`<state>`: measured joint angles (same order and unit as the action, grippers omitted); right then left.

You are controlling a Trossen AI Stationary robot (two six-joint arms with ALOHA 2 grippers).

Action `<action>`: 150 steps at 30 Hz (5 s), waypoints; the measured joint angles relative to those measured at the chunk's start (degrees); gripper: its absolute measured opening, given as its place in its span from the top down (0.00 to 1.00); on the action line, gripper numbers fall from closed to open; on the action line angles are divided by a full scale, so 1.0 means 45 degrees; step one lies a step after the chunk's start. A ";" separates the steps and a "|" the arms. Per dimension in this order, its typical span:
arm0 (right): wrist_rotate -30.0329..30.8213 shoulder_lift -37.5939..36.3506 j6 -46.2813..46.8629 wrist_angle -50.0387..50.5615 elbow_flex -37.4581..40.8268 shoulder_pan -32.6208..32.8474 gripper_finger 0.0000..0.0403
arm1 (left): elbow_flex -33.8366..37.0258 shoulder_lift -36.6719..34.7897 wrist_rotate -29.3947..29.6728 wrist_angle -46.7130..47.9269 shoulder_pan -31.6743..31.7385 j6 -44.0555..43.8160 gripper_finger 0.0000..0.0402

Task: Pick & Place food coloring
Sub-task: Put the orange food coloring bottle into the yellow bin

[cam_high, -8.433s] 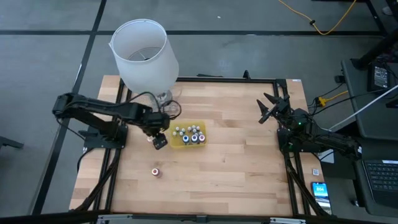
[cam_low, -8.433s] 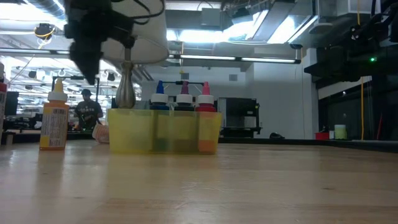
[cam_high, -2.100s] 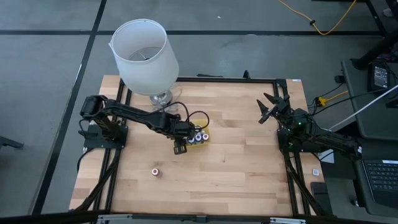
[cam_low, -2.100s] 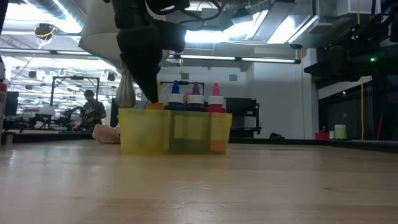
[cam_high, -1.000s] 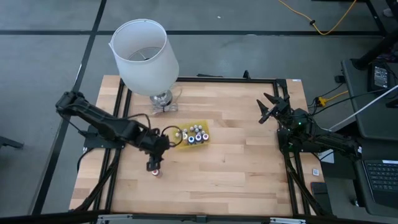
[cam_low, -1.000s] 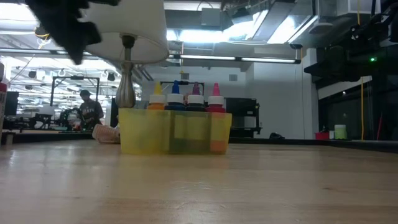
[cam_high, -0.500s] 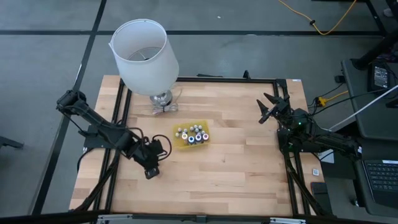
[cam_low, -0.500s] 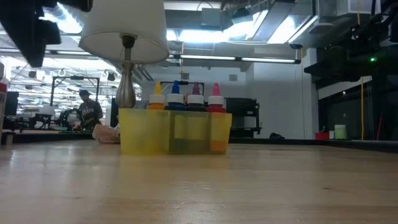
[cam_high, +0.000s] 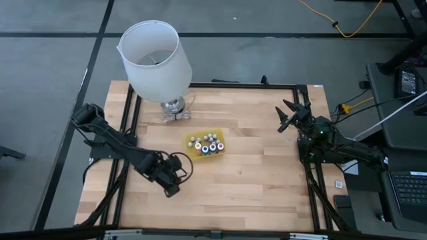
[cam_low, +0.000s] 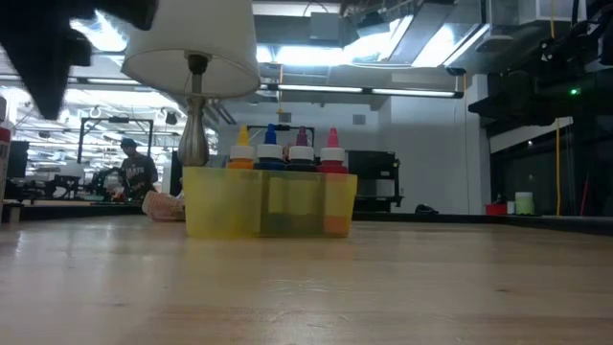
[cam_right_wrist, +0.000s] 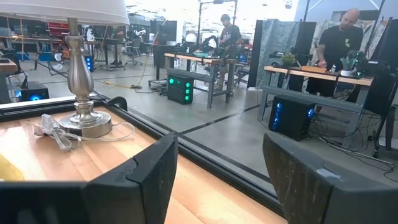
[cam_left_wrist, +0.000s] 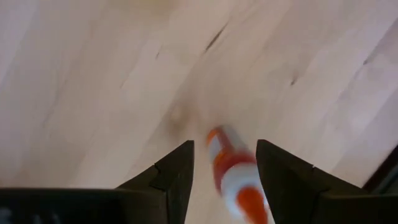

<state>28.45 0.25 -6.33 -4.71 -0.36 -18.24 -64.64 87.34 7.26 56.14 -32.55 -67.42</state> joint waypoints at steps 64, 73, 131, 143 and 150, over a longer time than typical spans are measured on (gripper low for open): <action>0.0000 0.0000 0.0000 0.0000 0.0000 0.0000 0.41 | -0.2675 0.3383 -0.2536 0.2964 -0.0162 0.1173 0.39; 0.0000 -0.0004 0.0000 0.0000 0.0005 -0.0004 0.41 | -0.2637 0.3383 -0.2504 0.2817 -0.0064 0.1483 0.48; 0.0000 -0.0005 0.0000 0.0000 0.0005 -0.0005 0.41 | -0.5226 0.1838 -0.0523 0.6047 0.4602 0.9236 0.68; 0.0000 -0.0005 0.0000 0.0000 0.0000 0.0000 0.41 | -0.5231 0.2087 -0.0493 0.5545 0.5200 1.0488 0.68; 0.0000 -0.0002 0.0000 0.0000 0.0002 -0.0002 0.41 | -0.6083 0.2659 -0.0353 0.5590 0.5207 1.0817 0.68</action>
<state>28.45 0.24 -6.33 -4.71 -0.35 -18.25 -92.02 99.31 5.67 81.29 -9.12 -18.75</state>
